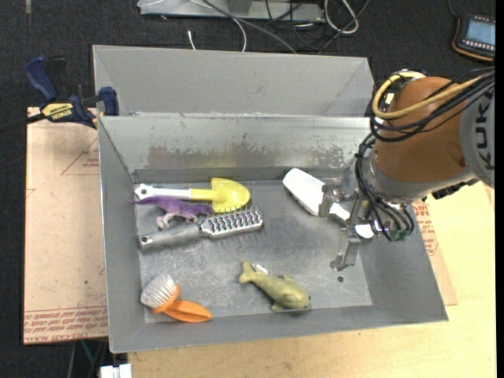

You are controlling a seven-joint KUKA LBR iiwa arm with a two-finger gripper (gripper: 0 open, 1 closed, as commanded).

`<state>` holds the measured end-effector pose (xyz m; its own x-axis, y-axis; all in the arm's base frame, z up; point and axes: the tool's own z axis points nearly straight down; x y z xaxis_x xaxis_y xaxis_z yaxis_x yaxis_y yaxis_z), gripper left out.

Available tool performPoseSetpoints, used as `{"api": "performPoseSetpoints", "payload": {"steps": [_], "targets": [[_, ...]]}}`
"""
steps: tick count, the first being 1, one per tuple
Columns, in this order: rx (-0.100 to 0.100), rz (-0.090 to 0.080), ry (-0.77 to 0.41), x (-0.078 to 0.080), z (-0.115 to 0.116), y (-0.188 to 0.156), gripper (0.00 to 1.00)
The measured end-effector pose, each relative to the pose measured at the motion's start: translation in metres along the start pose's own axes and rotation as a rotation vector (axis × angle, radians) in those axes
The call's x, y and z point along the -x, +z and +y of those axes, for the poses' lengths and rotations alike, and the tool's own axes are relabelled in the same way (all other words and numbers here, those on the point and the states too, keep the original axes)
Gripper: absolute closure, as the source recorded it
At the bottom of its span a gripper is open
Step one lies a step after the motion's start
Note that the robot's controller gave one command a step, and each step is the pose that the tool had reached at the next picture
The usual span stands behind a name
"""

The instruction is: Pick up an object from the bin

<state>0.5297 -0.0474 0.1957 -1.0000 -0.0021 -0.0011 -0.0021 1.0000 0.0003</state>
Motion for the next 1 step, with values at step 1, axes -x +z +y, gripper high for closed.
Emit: {"api": "performPoseSetpoints", "payload": {"steps": [1], "targets": [[0.0,0.0,0.0,0.0,0.0,0.0,0.0]]}}
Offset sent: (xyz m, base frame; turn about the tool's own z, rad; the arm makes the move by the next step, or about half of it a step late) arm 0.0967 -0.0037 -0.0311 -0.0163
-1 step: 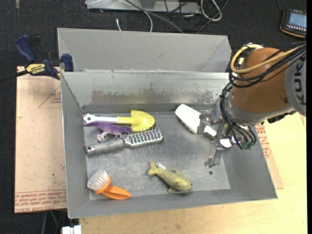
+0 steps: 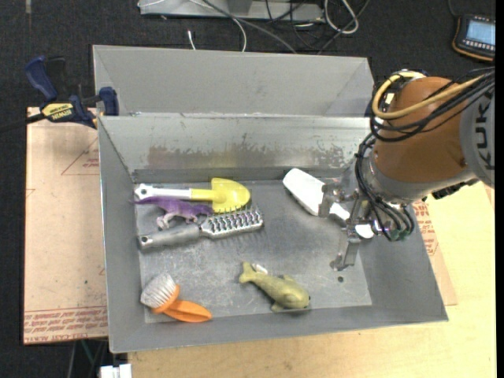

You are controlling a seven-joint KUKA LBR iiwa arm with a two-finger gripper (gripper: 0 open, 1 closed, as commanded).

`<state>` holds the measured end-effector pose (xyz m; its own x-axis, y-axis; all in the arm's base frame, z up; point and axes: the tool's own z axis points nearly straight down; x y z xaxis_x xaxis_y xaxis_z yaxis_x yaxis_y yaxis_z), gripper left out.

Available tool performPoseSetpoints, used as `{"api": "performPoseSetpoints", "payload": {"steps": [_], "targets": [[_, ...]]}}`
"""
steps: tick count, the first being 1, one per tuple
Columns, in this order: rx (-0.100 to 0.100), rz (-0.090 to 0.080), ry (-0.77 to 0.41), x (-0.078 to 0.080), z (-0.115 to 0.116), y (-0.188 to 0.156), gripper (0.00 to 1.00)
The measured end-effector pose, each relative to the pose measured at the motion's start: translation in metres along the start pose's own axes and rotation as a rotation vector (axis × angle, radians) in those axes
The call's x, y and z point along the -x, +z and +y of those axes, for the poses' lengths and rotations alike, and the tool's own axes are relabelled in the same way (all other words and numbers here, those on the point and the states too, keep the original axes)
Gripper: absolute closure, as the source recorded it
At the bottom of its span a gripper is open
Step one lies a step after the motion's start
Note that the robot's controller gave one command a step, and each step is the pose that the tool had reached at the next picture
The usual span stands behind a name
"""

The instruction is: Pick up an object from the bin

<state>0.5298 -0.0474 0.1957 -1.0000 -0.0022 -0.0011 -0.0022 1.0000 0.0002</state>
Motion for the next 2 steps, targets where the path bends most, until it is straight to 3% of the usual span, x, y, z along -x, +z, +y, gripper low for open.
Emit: {"api": "performPoseSetpoints", "payload": {"steps": [1,2], "targets": [[-0.001,-0.009,-0.015,0.101,-0.004,0.032,0.0],[0.002,0.006,0.063,0.007,0.025,0.067,0.0]]}}
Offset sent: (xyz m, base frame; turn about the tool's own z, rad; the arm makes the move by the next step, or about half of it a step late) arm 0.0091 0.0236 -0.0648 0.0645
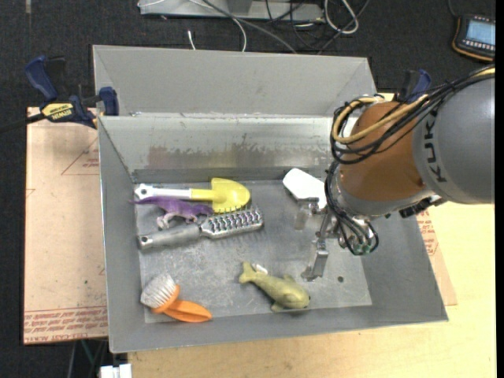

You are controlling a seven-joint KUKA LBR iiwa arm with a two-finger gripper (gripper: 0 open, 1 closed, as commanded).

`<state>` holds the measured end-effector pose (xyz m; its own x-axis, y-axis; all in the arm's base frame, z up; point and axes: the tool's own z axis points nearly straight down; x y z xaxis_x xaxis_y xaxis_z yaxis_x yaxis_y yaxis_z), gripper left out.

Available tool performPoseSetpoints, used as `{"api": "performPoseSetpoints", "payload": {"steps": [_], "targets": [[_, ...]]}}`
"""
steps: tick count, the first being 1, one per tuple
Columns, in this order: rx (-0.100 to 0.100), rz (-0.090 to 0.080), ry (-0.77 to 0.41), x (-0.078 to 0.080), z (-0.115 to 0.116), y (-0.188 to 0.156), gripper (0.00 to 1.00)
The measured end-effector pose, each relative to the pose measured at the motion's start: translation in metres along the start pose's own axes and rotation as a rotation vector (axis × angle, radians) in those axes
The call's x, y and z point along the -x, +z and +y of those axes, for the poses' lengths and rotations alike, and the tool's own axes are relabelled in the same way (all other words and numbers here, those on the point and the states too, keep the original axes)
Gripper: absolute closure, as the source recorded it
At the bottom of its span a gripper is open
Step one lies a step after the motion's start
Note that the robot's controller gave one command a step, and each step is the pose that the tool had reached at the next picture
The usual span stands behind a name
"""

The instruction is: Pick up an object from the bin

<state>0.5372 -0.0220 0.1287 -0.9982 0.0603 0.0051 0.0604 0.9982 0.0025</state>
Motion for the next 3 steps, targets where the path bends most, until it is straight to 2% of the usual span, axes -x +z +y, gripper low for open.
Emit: {"api": "performPoseSetpoints", "payload": {"steps": [1,2,3], "targets": [[-0.001,-0.007,-0.028,0.012,-0.002,0.001,0.0],[-0.001,-0.009,-0.33,0.036,-0.008,-0.066,1.0],[-0.001,-0.009,-0.33,0.036,-0.008,-0.066,1.0]]}}
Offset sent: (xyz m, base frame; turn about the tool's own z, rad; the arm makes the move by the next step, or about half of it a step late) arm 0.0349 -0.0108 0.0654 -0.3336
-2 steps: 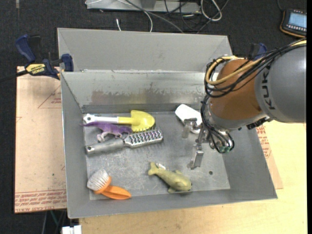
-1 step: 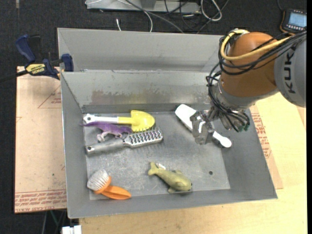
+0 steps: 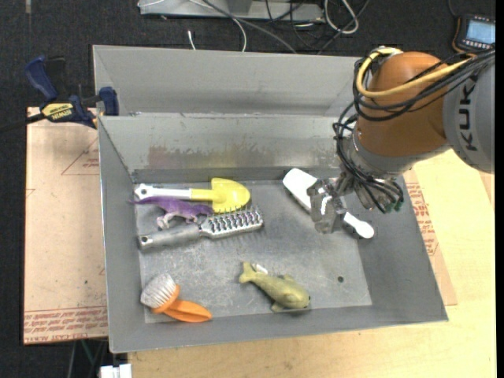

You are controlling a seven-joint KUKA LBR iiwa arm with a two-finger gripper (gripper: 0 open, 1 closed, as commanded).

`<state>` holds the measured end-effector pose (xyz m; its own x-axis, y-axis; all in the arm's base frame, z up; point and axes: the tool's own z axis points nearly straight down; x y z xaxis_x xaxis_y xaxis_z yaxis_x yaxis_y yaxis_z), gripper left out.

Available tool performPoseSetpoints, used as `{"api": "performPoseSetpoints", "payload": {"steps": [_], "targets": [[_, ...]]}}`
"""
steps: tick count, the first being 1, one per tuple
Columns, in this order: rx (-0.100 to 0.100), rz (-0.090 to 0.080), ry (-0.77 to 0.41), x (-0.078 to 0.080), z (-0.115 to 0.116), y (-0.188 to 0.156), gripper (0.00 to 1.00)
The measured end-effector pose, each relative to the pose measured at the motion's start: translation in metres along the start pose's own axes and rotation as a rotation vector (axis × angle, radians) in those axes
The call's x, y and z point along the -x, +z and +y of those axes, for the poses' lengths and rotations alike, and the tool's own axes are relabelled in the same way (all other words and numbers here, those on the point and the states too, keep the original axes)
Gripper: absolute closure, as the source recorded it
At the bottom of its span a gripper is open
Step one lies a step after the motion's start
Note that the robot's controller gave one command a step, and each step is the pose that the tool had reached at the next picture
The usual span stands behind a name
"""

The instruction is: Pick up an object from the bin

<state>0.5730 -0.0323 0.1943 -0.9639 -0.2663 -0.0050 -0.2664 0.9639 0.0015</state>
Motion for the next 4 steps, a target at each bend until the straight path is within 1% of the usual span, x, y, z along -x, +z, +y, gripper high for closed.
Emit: {"api": "performPoseSetpoints", "payload": {"steps": [1,2,3,4], "targets": [[0.001,-0.002,0.01,0.029,-0.013,0.036,1.0],[0.0,-0.008,0.009,0.024,-0.012,0.056,0.0],[-0.001,-0.008,0.009,0.024,-0.013,0.056,0.0],[-0.003,-0.014,-0.13,0.063,-0.062,0.08,0.0]]}}
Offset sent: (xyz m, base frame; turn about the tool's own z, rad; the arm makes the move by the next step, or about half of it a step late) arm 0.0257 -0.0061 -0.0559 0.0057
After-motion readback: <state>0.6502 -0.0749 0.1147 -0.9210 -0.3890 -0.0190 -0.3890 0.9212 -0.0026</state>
